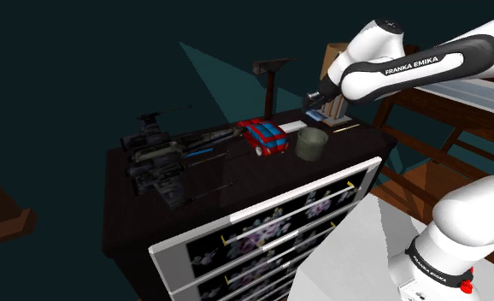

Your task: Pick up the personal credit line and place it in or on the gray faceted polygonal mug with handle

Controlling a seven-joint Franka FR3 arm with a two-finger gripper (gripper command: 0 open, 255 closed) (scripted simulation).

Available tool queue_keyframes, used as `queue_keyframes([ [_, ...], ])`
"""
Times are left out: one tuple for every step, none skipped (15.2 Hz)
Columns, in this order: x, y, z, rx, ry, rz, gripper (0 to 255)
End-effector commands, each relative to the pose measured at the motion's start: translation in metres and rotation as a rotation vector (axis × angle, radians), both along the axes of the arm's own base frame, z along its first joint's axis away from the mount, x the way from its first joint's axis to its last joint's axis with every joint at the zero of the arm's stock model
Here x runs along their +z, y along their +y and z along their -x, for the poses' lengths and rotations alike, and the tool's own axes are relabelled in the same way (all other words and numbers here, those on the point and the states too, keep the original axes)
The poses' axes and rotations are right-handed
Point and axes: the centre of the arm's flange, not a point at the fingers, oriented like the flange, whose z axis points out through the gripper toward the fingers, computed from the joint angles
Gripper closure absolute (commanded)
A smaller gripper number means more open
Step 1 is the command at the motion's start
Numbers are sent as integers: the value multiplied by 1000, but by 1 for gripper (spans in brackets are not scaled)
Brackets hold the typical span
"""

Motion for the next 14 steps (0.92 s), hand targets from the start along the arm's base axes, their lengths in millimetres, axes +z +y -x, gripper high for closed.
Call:
queue_keyframes([
  [-10,-1,0,0,0,0,255],
  [-15,-1,0,0,0,0,255],
  [-21,-1,0,0,0,0,255],
  [-26,-1,0,0,0,0,255],
  [-31,-1,0,0,0,0,255],
  [-37,-1,0,0,0,0,255],
  [-42,-1,0,0,0,0,255],
  [-47,-1,0,0,0,0,255],
  [-52,-1,0,0,0,0,255],
  [-58,-1,0,0,0,0,255],
  [-63,-1,0,0,0,0,255],
  [-68,-1,0,0,0,0,255],
  [-72,-1,0,0,0,0,255],
  [-72,-1,0,0,0,0,255],
])
